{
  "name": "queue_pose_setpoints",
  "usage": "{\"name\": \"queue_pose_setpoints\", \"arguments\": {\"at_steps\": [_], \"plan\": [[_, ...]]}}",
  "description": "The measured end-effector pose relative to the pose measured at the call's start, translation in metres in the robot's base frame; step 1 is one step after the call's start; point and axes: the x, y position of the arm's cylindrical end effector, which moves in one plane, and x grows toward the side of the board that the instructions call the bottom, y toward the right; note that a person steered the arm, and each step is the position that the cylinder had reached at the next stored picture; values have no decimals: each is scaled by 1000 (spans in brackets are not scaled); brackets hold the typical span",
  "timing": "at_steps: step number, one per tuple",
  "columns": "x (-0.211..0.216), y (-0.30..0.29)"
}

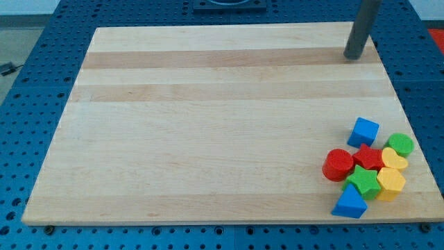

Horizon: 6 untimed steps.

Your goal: Place the arm in between the yellow blocks

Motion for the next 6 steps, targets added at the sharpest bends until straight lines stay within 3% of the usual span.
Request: {"name": "queue_pose_setpoints", "arguments": {"at_steps": [1,3,5,6], "plan": [[50,0],[128,81],[256,53],[269,34]]}}
